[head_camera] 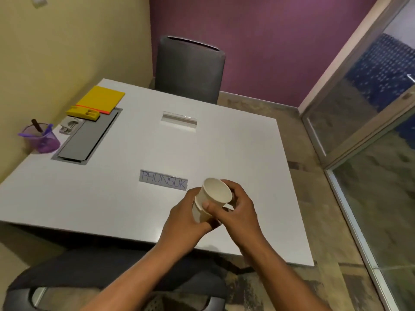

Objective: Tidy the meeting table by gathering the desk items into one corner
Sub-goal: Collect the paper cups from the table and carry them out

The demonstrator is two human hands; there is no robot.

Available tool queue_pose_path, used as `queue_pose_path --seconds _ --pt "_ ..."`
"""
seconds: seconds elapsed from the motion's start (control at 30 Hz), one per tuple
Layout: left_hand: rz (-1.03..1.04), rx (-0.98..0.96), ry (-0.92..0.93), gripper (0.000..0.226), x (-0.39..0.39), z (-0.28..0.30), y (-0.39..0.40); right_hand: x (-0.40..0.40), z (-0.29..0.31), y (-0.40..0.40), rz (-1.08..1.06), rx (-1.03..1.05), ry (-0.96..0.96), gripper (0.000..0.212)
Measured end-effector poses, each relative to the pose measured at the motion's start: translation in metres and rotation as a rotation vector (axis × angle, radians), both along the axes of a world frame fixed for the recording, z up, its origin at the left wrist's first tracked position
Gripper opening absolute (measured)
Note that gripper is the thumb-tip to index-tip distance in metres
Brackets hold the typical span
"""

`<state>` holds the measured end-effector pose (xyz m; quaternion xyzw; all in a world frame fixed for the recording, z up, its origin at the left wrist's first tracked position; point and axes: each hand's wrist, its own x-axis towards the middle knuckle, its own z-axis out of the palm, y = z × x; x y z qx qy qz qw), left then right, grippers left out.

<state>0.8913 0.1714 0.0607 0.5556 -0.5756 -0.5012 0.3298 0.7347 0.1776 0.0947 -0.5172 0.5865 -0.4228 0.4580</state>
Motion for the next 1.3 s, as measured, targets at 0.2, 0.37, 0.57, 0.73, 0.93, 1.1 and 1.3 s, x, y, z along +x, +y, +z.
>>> queue_pose_path --seconds 0.2,0.37,0.57,0.73,0.93,1.1,1.3 --pt "0.241 0.056 -0.143 0.08 -0.01 -0.027 -0.015 -0.024 -0.032 -0.076 0.088 0.027 -0.097 0.052" --pt "0.432 0.173 -0.193 0.081 -0.028 -0.047 -0.026 -0.047 -0.086 -0.153 0.18 0.038 -0.073 0.062" --pt "0.538 0.233 -0.173 0.081 -0.057 -0.063 -0.024 -0.053 -0.166 -0.222 0.309 0.062 0.072 0.068" --pt "0.57 0.261 -0.123 0.083 -0.085 -0.071 -0.021 -0.05 -0.213 -0.248 0.401 0.066 0.135 0.072" --pt "0.607 0.265 -0.106 0.084 -0.104 -0.079 -0.025 -0.052 -0.244 -0.259 0.436 0.08 0.182 0.072" --pt "0.651 0.29 -0.095 0.083 -0.115 -0.081 -0.021 -0.051 -0.255 -0.261 0.448 0.055 0.212 0.076" --pt "0.619 0.304 -0.171 0.084 -0.127 -0.078 -0.014 -0.051 -0.258 -0.26 0.439 0.074 0.158 0.078"
